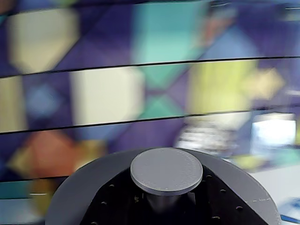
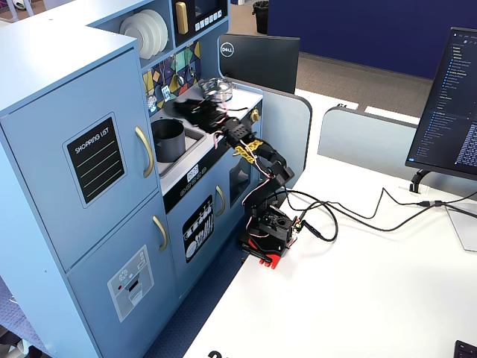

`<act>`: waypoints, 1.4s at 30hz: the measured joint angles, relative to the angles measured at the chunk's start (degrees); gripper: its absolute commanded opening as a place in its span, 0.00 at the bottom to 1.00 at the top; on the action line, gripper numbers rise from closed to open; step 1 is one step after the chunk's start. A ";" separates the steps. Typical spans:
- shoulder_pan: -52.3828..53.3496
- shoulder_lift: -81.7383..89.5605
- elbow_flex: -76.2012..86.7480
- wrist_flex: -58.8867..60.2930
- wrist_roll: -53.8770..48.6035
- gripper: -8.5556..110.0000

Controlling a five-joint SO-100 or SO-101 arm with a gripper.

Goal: Take off the lid from the gray recipient and place it on the counter

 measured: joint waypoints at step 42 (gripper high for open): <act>19.60 -22.59 18.54 -30.59 -0.70 0.16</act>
